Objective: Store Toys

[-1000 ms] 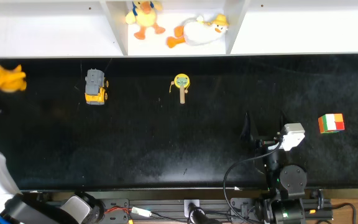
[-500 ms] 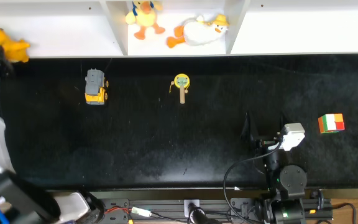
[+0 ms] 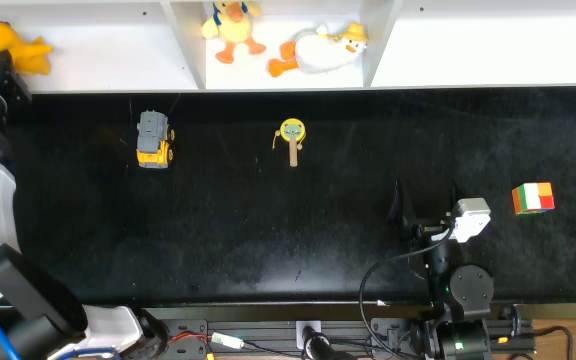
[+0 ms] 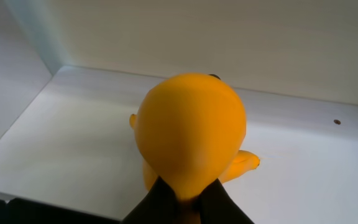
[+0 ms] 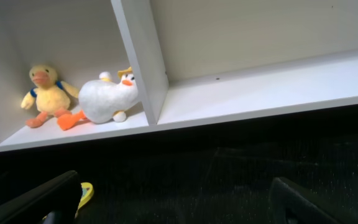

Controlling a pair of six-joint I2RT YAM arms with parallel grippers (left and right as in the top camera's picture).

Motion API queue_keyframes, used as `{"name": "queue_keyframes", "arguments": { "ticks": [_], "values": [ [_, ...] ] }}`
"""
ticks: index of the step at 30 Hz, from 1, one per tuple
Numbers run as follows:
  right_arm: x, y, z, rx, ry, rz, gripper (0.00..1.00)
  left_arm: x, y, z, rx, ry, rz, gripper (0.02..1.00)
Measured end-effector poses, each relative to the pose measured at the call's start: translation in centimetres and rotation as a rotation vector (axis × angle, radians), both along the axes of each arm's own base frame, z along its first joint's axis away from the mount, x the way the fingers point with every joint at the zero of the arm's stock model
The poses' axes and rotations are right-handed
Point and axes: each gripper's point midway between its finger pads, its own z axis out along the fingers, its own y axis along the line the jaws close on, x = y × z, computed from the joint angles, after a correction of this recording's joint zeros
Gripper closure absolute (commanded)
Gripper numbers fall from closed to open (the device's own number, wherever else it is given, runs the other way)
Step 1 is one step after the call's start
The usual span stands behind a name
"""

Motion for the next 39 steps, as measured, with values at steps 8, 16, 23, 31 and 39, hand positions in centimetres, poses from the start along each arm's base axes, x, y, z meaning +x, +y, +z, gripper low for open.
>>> {"name": "queue_keyframes", "arguments": {
  "ticks": [8, 16, 23, 31, 39],
  "values": [
    [0.0, 0.0, 0.0, 0.0, 0.0, 0.0, 0.005, 1.4, -0.1, -1.5, -0.026, 0.04, -0.012, 0.985],
    [0.0, 0.0, 0.0, 0.0, 0.0, 0.0, 0.005, 2.6, 0.2, -1.7, -0.02, 0.048, -0.004, 0.921],
    [0.0, 0.0, 0.0, 0.0, 0.0, 0.0, 0.005, 2.9, -0.2, -1.8, -0.012, 0.06, 0.0, 0.463],
    [0.0, 0.0, 0.0, 0.0, 0.0, 0.0, 0.005, 2.7, -0.2, -2.3, -0.021, 0.079, 0.008, 0.255],
    [0.0, 0.0, 0.0, 0.0, 0.0, 0.0, 0.005, 2.6, -0.2, -2.3, -0.023, 0.082, 0.008, 0.02]
  ]
}}
